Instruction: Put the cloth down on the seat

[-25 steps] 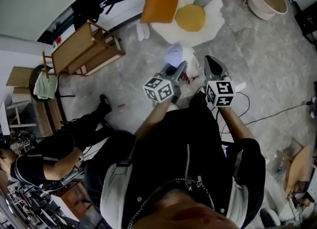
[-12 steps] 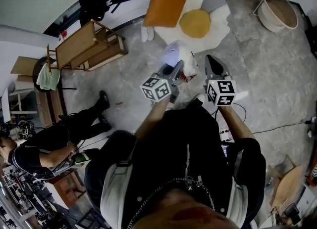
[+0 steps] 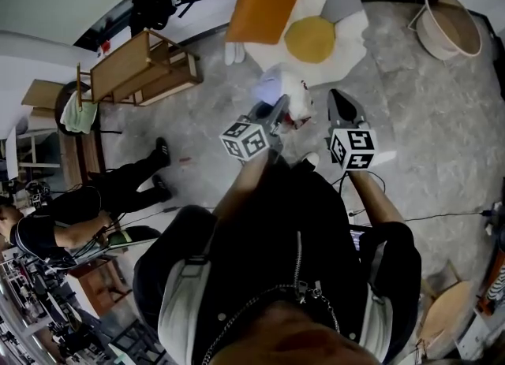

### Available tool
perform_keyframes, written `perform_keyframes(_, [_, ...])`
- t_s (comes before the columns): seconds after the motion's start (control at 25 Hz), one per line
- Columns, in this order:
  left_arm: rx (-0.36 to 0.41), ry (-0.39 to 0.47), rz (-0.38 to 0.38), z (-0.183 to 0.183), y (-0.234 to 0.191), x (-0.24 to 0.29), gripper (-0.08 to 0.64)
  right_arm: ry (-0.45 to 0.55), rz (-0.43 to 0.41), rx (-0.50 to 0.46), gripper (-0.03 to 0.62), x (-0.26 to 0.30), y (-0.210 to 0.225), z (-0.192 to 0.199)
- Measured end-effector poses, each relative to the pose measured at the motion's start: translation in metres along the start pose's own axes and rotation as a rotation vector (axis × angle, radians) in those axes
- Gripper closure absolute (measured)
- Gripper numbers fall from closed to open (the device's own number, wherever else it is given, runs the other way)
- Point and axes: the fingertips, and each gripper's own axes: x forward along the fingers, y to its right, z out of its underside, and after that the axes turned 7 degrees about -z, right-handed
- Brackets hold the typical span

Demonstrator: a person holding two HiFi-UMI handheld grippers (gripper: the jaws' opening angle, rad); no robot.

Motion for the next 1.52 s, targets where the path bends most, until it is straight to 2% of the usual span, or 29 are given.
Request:
perform_keyframes(0.32, [0.016,-0.036,0.010,0.005,0.010,0.012,0.508,0.018,0.031,0.057,0.598,-0.011,0.021,0.006])
perform_keyframes(0.76, [0.025,-0.036,0.053,-0.003,0.018,0.038,0.508,0.026,0.095,0.061,0.598,-0.028,0.047,0.006])
perform_keyframes(1.08, [-0.004,-0.035,0.079,-0.015,0.006,0.066,0.509,0.019,0.078,0.032,0.598,0.005,0.046,-0.013])
perform_keyframes(1.52, [-0.017,-0.052,0.115,-0.051,-0.039,0.135,0.509,-0.017,0.098,-0.008,0.598,0.085,0.082,-0.048])
